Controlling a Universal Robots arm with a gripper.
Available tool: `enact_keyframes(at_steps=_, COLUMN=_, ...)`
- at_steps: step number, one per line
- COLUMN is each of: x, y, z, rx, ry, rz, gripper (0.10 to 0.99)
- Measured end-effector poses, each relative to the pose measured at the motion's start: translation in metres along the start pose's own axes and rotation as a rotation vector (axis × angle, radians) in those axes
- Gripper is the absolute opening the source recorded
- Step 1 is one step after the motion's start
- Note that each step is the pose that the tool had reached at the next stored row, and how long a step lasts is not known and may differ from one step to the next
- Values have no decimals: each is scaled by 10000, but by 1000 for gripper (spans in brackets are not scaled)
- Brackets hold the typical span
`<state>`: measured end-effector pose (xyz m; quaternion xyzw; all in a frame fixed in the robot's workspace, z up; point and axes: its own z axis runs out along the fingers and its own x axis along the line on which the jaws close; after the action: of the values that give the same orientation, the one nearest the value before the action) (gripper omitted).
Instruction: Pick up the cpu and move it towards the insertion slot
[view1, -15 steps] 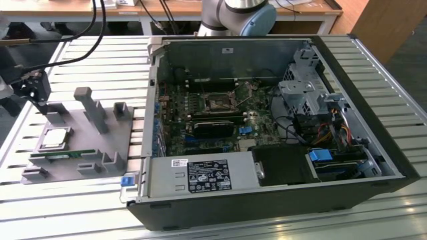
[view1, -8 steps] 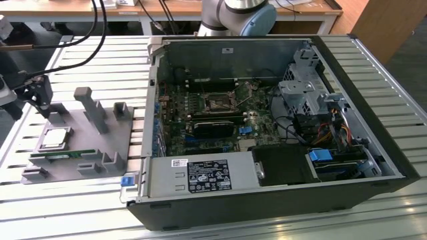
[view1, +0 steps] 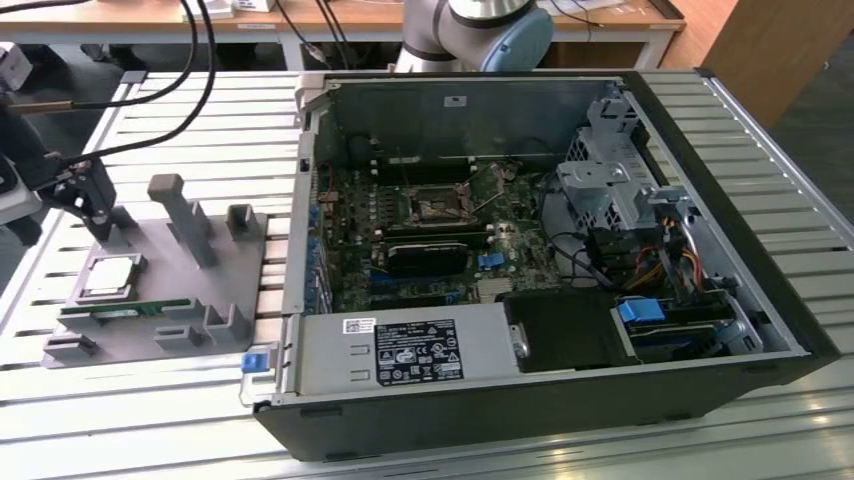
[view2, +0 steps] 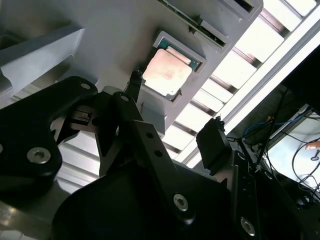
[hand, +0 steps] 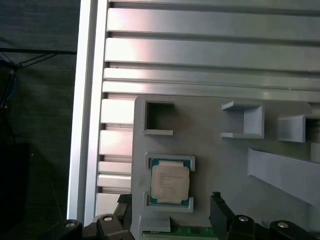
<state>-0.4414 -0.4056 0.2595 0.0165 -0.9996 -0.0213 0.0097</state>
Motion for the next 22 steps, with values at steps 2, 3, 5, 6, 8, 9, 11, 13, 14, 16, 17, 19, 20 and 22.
enact_keyframes(at_steps=2, x=0, y=-2, z=30, rx=-30, ry=-3, rz=-4, gripper=722)
enact_keyframes(at_steps=3, x=0, y=-4, z=47, rx=-30, ry=-2, rz=-6, gripper=722)
enact_keyframes(at_steps=5, x=-1, y=-10, z=82, rx=-31, ry=-2, rz=-10, gripper=722)
enact_keyframes(at_steps=6, x=-1, y=-13, z=97, rx=-30, ry=-2, rz=-10, gripper=722)
enact_keyframes(at_steps=8, x=-1, y=-20, z=118, rx=-30, ry=-1, rz=-11, gripper=722)
enact_keyframes(at_steps=9, x=-1, y=-24, z=127, rx=-29, ry=0, rz=-10, gripper=722)
enact_keyframes(at_steps=11, x=-1, y=-30, z=149, rx=-31, ry=-3, rz=-10, gripper=722)
enact_keyframes(at_steps=13, x=-1, y=-32, z=169, rx=-31, ry=-3, rz=-10, gripper=722)
enact_keyframes(at_steps=14, x=-1, y=-33, z=178, rx=-31, ry=-2, rz=-10, gripper=722)
enact_keyframes(at_steps=16, x=-1, y=-34, z=195, rx=-30, ry=-1, rz=-11, gripper=722)
enact_keyframes(at_steps=17, x=-1, y=-34, z=204, rx=-31, ry=-1, rz=-11, gripper=722)
enact_keyframes(at_steps=19, x=-2, y=-35, z=219, rx=-31, ry=-2, rz=-11, gripper=722)
enact_keyframes(at_steps=20, x=-2, y=-35, z=225, rx=-31, ry=-1, rz=-10, gripper=722)
enact_keyframes(at_steps=22, x=-2, y=-36, z=238, rx=-30, ry=-1, rz=-11, gripper=722)
